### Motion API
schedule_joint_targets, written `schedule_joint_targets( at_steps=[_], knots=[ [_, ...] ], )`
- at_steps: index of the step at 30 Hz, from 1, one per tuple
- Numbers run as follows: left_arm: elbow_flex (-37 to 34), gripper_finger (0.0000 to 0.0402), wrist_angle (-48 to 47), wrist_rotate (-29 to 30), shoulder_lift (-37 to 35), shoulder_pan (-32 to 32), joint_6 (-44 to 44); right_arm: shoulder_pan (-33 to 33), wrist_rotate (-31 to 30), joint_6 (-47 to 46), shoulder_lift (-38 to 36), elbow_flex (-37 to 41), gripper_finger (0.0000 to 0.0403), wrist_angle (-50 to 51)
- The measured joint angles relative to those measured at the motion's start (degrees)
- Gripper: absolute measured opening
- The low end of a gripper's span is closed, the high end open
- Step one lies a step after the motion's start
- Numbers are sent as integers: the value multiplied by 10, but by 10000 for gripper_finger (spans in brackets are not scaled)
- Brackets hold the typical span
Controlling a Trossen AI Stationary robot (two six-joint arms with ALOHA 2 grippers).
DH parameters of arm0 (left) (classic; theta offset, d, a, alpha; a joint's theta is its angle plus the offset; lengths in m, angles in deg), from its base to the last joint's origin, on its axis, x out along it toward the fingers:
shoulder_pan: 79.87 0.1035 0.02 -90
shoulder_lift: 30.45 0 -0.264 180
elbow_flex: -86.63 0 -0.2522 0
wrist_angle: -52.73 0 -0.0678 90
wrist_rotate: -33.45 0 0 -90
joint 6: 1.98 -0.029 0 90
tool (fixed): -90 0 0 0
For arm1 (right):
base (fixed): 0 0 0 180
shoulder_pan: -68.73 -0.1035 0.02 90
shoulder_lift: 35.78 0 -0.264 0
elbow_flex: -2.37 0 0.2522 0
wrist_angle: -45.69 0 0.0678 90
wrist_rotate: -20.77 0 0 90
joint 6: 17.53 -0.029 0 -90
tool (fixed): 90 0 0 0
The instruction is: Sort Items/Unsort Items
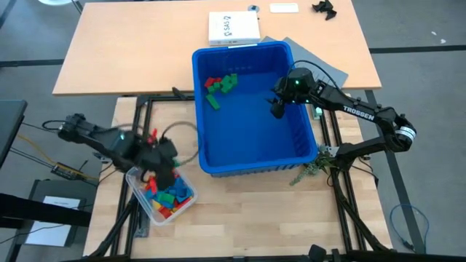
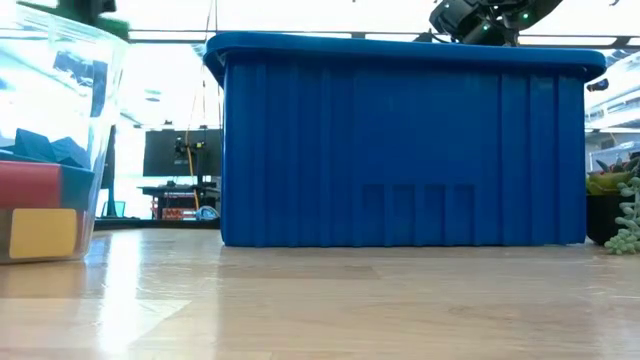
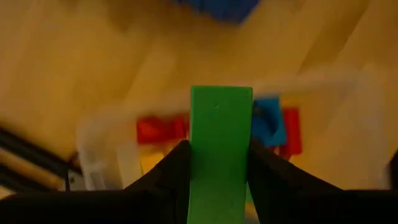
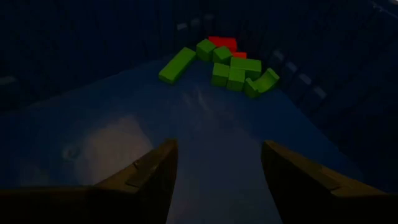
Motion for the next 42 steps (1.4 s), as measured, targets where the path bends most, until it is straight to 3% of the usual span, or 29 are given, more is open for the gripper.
schedule_joint_targets(
  at_steps=[9,21,28,31,35,42],
  knots=[
    [-95,181,16,-8,0,-42,40,-1,0,1,0,0,229,0],
    [-22,260,11,-7,-2,18,3,-1,1,3,0,0,230,0],
    [75,278,96,116,-2,112,-119,-1,1,2,0,0,230,0],
    [94,277,177,132,-2,167,-206,-1,1,-5,0,0,230,0],
    [96,276,288,92,12,253,-307,-1,1,-7,0,0,230,-5],
    [100,293,380,-6,74,392,-421,-2,1,-7,0,0,230,-4]
  ],
)
